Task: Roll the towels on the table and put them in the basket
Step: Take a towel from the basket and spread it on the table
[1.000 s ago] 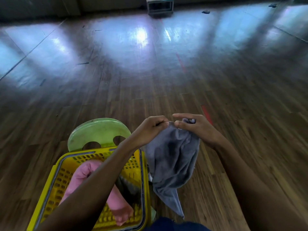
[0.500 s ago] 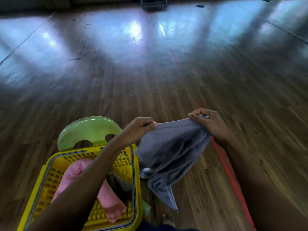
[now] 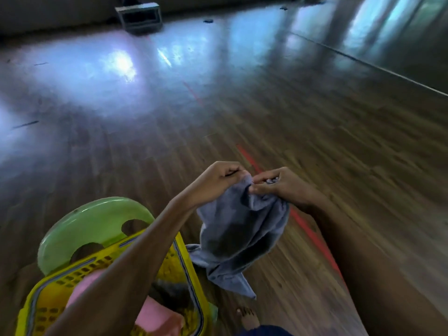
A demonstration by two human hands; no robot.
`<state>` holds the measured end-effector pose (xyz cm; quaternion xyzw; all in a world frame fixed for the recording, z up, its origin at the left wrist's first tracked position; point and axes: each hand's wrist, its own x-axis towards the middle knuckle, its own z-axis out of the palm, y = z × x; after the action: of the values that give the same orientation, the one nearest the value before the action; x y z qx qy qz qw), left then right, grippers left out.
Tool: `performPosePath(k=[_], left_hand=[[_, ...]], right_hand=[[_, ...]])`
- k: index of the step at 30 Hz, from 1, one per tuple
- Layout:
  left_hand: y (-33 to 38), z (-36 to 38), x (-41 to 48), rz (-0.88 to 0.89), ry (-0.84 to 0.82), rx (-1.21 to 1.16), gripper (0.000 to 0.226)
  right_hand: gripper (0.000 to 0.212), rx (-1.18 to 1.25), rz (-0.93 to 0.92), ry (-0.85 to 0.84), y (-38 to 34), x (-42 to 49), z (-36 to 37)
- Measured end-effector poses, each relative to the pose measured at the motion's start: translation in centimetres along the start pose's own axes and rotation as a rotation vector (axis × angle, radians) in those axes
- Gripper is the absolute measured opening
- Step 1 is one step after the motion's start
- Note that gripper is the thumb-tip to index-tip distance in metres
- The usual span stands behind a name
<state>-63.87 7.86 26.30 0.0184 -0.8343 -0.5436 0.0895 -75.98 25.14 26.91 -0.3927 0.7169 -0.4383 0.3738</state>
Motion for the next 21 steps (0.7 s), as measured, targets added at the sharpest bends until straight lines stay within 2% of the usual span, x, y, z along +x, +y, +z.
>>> performPosePath(k=[2, 5, 11, 16, 18, 21], left_hand=[[0.6, 0.8, 0.2, 0.017, -0.049, 0.017, 0.018], [0.2, 1.7, -0.2, -0.004, -0.118, 0.036, 0.018], [1.3, 6.6, 1.0, -0.014, -0.283, 0.013, 0.019], [6.1, 14.4, 5.4, 0.101, -0.352, 0.164, 0.054], [9.0, 18.0, 7.5, 0.175, -0.405, 0.174, 0.052], [13.8, 23.8, 10.7, 0.270, -0.548, 0.177, 0.033]], right_hand=[[0.010, 0.032, -0.018, 0.116, 0.1, -1.9, 0.4], [0.013, 0.094, -0.003, 0.318, 0.9, -6.2, -0.7], [0.009, 0.106, 0.103, 0.604, 3.2, -16.2, -2.8], [0.008, 0.122, 0.187, 0.948, 5.7, -24.8, -4.8], [0.011, 0.109, 0.227, 1.064, 6.3, -28.7, -6.1], [0.012, 0.128, 0.246, 1.245, 6.3, -34.6, -8.3]])
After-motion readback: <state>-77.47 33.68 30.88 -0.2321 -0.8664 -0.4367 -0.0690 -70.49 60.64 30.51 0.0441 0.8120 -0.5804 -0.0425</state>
